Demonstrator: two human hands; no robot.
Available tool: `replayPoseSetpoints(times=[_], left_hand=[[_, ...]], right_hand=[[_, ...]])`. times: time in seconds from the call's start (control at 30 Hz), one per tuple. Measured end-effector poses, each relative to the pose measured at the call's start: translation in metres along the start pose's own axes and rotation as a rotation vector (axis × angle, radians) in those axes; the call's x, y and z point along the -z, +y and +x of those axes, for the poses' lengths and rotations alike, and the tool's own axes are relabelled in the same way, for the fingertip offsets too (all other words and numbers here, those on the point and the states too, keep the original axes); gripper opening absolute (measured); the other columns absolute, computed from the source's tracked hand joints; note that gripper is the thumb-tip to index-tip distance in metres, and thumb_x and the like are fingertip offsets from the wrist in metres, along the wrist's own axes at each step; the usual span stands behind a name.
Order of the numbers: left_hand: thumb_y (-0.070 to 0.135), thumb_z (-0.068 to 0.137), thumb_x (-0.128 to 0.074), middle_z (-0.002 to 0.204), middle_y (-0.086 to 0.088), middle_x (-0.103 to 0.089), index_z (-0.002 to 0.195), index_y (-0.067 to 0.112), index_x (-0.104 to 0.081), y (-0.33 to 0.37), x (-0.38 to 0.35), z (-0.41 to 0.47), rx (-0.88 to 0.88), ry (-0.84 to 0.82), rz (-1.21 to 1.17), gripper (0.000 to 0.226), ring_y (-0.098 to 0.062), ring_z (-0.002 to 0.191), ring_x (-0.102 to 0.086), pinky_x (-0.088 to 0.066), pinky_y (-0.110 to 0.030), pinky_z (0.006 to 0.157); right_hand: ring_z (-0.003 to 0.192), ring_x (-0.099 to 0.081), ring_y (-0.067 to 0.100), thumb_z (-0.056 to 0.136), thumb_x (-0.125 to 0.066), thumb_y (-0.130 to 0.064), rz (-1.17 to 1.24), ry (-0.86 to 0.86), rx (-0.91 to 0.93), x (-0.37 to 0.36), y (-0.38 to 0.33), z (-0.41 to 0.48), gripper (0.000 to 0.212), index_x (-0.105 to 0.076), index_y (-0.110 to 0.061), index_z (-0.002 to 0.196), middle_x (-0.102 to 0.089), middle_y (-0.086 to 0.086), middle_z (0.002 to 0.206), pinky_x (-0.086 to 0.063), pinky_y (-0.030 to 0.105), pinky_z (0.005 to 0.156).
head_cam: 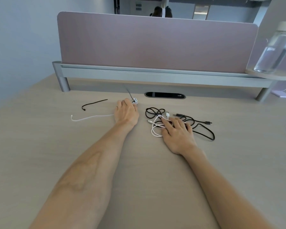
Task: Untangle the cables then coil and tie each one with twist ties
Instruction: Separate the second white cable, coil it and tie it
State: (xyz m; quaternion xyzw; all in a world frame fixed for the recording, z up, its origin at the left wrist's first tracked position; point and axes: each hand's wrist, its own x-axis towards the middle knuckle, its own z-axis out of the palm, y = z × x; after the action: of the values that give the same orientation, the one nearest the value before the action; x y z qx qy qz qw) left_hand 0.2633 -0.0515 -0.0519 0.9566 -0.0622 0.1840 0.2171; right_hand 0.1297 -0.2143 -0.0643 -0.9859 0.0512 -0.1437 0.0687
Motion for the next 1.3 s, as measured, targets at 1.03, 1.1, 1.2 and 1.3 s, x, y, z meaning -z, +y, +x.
replayPoseSetpoints(times=[1.03,1.1,1.2,1.3], left_hand=[[0.024,0.098,-0.051,0.112,0.005,-0.052,0.112,0.015,-0.057,-0.008,0.076,-0.128,-0.329,0.015,-0.682,0.018,-0.009,0.102,-0.047,-0.035,-0.011,0.089],[0.026,0.099,-0.05,0.116,0.01,-0.054,0.124,0.02,-0.05,-0.003,0.08,-0.131,-0.22,-0.084,-0.829,0.025,-0.005,0.1,-0.052,-0.037,-0.008,0.086],[0.028,0.102,-0.043,0.105,0.01,-0.066,0.122,0.021,-0.053,0.009,0.082,-0.134,-0.156,-0.275,-1.001,0.024,0.0,0.099,-0.062,-0.041,-0.01,0.087],[0.026,0.103,-0.041,0.066,0.003,-0.054,0.088,0.016,-0.063,0.01,0.085,-0.132,-0.119,-0.383,-1.126,0.029,-0.012,0.068,-0.063,-0.049,-0.025,0.083]], right_hand=[[0.069,-0.064,0.018,0.097,-0.045,0.005,1.398,0.094,-0.108,0.051,-0.025,-0.064,0.018,-0.051,-0.012,0.1,-0.067,0.009,0.084,-0.057,0.033,0.079],[0.06,-0.058,0.017,0.096,-0.044,0.007,1.502,0.06,-0.11,0.055,-0.03,-0.064,0.023,-0.043,-0.014,0.106,-0.066,0.008,0.083,-0.057,0.033,0.073],[0.056,-0.049,0.013,0.097,-0.05,0.002,1.483,0.019,-0.084,0.059,-0.035,-0.065,0.023,-0.048,-0.01,0.116,-0.072,0.002,0.084,-0.051,0.024,0.063],[0.061,-0.051,0.009,0.096,-0.056,-0.008,1.337,0.092,-0.03,0.063,-0.035,-0.066,0.013,-0.065,-0.015,0.101,-0.074,-0.006,0.078,-0.043,0.018,0.056]])
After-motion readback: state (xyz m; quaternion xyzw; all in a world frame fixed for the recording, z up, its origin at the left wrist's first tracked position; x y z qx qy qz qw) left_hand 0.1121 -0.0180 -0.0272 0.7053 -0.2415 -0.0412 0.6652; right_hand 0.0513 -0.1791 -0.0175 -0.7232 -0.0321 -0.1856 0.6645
